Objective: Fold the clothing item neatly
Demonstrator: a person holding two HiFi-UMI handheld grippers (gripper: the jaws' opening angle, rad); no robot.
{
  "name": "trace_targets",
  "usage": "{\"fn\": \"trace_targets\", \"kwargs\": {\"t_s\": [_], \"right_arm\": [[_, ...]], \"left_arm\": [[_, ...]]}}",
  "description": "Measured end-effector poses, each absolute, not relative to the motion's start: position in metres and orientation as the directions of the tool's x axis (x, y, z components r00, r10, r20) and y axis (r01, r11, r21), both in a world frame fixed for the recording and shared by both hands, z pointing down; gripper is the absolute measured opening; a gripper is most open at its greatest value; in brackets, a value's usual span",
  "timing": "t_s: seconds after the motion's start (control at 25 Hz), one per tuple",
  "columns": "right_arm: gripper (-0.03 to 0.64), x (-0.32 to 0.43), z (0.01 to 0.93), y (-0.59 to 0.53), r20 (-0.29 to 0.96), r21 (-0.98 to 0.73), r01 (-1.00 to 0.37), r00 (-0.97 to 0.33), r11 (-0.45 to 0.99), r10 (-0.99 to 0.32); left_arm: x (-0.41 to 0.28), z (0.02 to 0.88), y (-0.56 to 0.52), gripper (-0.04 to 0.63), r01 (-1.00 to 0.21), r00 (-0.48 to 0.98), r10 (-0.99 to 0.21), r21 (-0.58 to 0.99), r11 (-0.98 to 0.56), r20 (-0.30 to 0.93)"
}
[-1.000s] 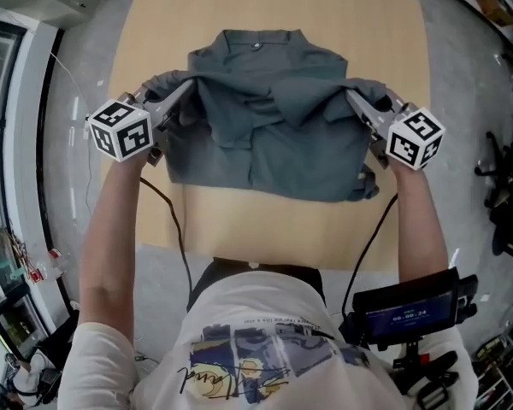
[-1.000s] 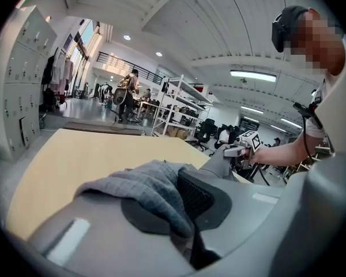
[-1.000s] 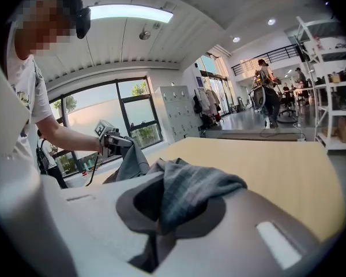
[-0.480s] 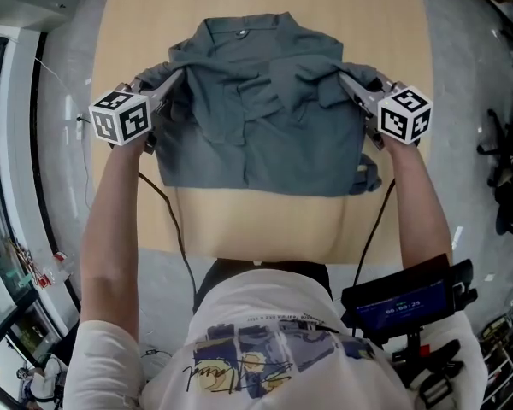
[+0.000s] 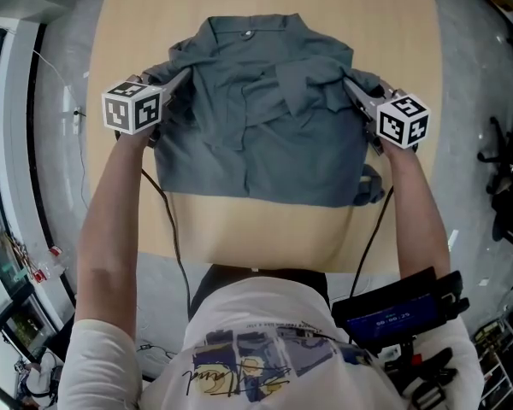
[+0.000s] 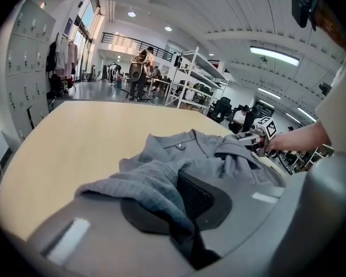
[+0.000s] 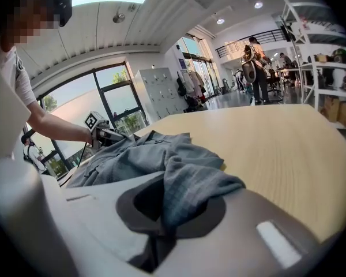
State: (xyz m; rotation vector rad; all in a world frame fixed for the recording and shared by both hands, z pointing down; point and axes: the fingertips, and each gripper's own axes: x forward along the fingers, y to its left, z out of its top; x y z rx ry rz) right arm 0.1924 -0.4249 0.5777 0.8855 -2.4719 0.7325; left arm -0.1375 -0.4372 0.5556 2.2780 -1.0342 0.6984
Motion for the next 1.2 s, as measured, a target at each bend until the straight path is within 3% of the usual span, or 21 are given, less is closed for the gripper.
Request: {"fn": "trace_targets", "kwargs": {"t_s": [0.24,0.84,1.2], "right_arm": [[0.024,0.192,0.587,-0.426,0.569,-0.273,-0.694,-0.675,0.667,-0.469],[0.123,0.199,0.586,-0.419,0.582,-0.38,-0.671,-0.709,0.637,-0.399],[0.129,0.211,0.578,-0.409,0.579,-0.384,-0.678,-0.706,0.627,-0.408]], "left_arm": [[-0.138,0.571,-0.435,0.04,-0.791,0.556,-0.496,0.24,-0.564,0.667],[-0.137,0.563,-0.432,0.124,-0.763,0.591,-0.467,0.268,-0.588,0.658],[-0.146,0.552,-0.428,0.16,-0.762,0.597,-0.465,0.279,-0.584,0.654]]}}
